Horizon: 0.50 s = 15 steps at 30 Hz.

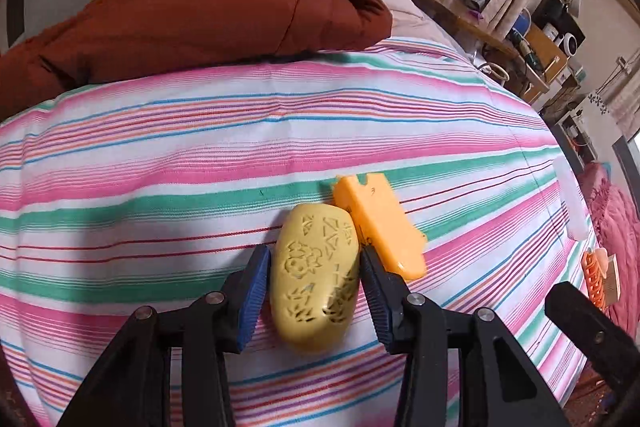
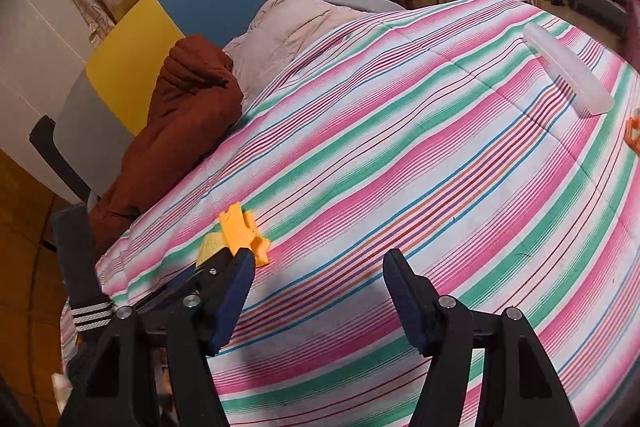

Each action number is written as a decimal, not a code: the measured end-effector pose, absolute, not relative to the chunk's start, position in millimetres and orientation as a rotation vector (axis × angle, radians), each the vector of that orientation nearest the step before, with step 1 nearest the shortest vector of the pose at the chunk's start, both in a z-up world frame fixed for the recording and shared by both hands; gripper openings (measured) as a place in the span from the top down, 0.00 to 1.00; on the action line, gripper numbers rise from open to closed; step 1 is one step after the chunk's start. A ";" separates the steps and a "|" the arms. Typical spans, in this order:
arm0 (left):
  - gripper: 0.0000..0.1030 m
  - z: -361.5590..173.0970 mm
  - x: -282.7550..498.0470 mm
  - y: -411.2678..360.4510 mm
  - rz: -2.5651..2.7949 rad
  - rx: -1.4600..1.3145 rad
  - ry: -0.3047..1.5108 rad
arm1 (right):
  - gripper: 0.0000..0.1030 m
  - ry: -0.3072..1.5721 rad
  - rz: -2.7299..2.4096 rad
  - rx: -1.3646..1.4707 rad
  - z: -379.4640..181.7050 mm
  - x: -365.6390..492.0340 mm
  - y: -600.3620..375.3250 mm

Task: Organize rigid objects
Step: 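Grasp the yellow oval soap with the left gripper while the right gripper grasps the orange clip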

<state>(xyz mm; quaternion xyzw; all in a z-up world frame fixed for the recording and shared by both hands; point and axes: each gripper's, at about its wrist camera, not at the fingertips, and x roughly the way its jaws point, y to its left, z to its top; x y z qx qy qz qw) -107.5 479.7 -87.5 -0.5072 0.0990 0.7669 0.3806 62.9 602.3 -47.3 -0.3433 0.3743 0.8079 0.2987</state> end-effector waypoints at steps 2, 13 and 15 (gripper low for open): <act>0.57 -87.1 -103.7 474.2 1.954 -1.265 0.266 | 0.35 1.000 2.149 -0.916 -48.3 62.4 602.4; 0.57 -84.1 -49.2 367.7 2.014 -1.219 0.251 | 0.35 1.001 2.188 -1.006 -56.9 51.3 597.2; 0.57 -83.7 -34.9 345.9 2.030 -1.207 0.235 | 0.35 0.989 2.205 -1.036 -59.1 46.2 593.3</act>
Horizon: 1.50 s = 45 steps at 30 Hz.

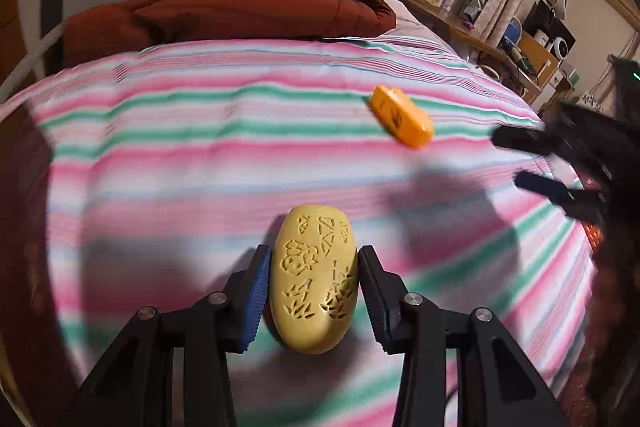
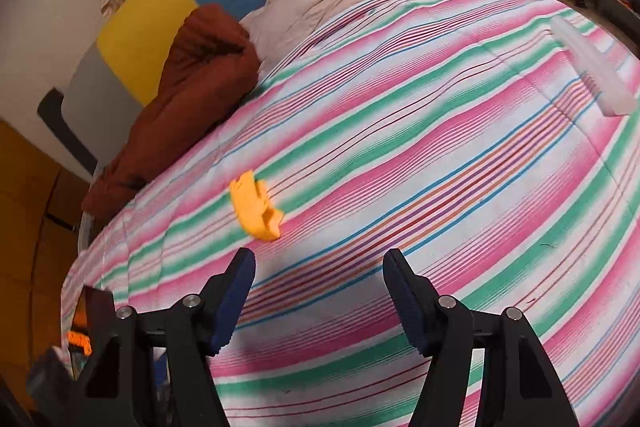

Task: Organize rigid objects
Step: 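Grasp the yellow oval soap with the left gripper while the right gripper grasps the orange clip, then carry the yellow soap toward the gold tray with the left gripper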

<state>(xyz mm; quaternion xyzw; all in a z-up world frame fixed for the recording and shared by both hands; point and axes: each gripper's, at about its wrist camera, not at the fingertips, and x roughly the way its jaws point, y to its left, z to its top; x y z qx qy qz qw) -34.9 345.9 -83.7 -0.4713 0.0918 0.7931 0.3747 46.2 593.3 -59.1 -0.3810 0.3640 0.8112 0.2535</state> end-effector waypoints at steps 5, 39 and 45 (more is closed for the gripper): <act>0.58 -84.0 -3.1 314.0 2.055 -1.135 0.281 | 0.35 0.908 2.298 -1.137 -61.2 26.8 572.2; 0.63 -91.9 2.2 314.2 2.076 -1.009 0.344 | 0.70 0.408 2.509 -1.570 -91.4 19.9 491.5; 0.63 -89.9 6.3 315.6 2.084 -1.007 0.374 | 0.70 0.347 2.529 -1.555 -89.0 19.6 488.0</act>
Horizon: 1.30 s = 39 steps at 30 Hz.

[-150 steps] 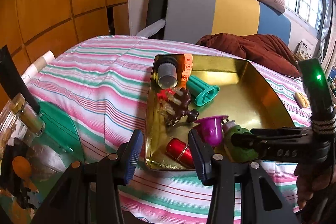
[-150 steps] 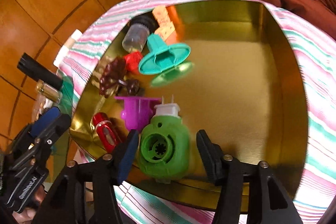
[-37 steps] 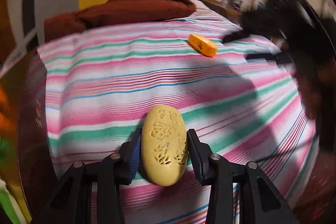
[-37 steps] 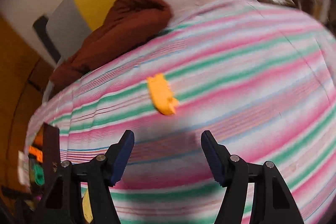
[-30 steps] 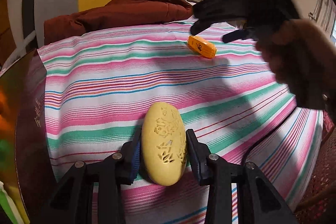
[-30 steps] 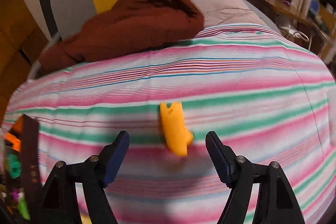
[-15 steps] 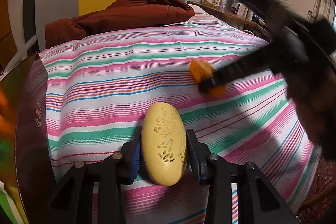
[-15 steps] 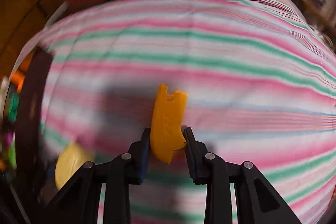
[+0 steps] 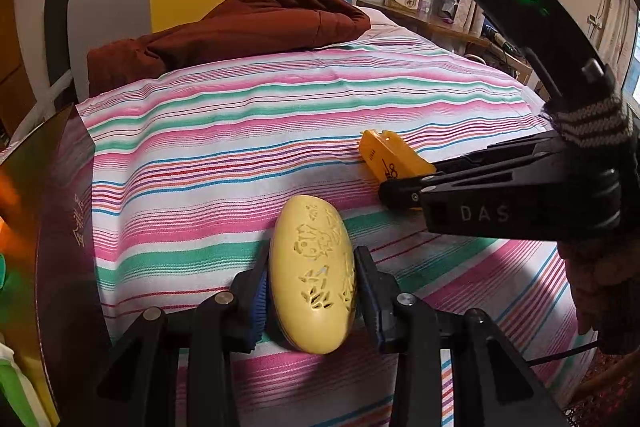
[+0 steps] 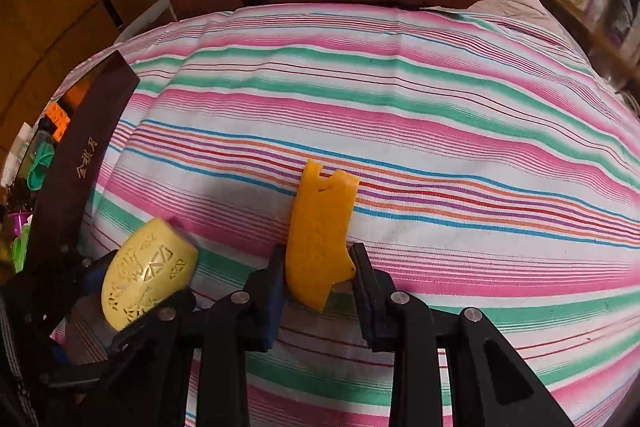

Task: Organize rigid objects
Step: 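Carry the yellow soap toward the gold tray with the left gripper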

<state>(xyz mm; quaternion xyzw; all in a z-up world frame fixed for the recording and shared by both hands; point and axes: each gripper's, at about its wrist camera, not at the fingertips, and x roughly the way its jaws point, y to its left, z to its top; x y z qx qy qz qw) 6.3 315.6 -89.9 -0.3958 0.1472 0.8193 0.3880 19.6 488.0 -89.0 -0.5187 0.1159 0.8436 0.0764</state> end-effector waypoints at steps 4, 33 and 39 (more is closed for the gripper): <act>0.63 -85.8 12.2 311.9 2.094 -1.013 0.374 | 0.69 0.345 2.535 -1.557 -91.9 11.9 485.8; 0.63 6.3 35.6 236.7 2.165 -0.919 0.236 | 0.70 0.159 2.582 -1.509 -96.2 4.0 468.1; 0.63 6.3 26.4 214.4 2.209 -0.935 0.213 | 0.70 0.152 2.579 -1.507 -96.2 4.1 467.1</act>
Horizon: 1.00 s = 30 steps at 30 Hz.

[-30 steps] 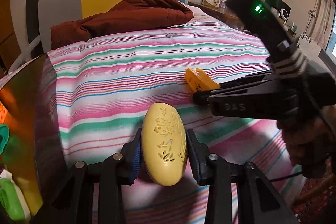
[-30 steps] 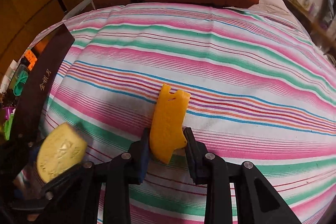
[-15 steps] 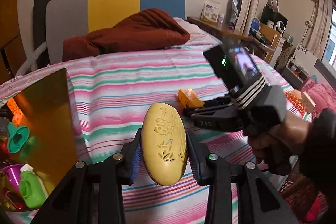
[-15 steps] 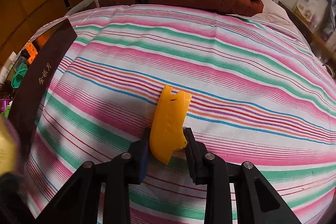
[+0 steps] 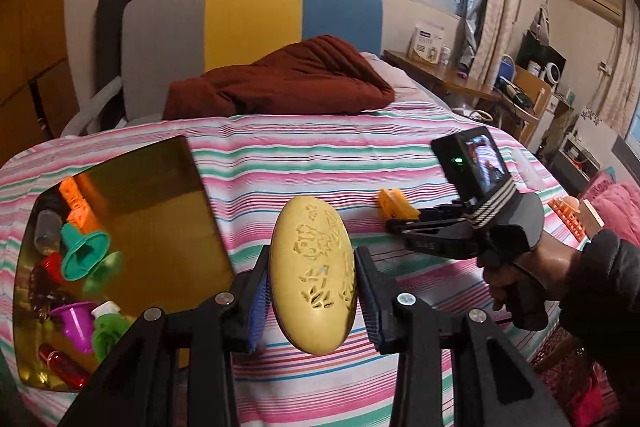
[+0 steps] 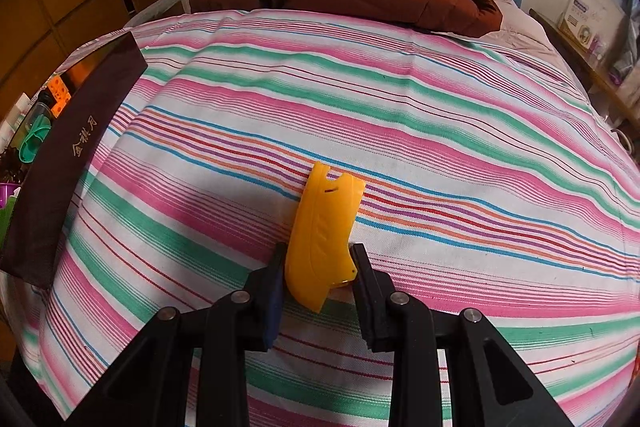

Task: Organize rigid objects
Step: 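Carry the yellow soap toward the gold tray with the left gripper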

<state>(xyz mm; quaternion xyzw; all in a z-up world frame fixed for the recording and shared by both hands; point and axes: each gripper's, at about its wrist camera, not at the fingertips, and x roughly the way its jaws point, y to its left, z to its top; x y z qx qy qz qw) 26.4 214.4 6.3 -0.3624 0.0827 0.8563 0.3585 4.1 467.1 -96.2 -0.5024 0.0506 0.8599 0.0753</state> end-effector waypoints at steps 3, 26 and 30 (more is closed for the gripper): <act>0.63 3.1 21.4 202.8 2.223 -0.958 0.191 | 0.70 0.157 2.580 -1.508 -96.1 4.0 467.1; 0.63 -0.8 -13.2 50.1 2.449 -1.073 -0.027 | 0.70 0.131 2.578 -1.509 -95.9 3.4 465.1; 0.63 -3.9 -20.8 7.6 2.539 -1.113 -0.089 | 0.70 0.116 2.578 -1.509 -96.4 3.4 463.6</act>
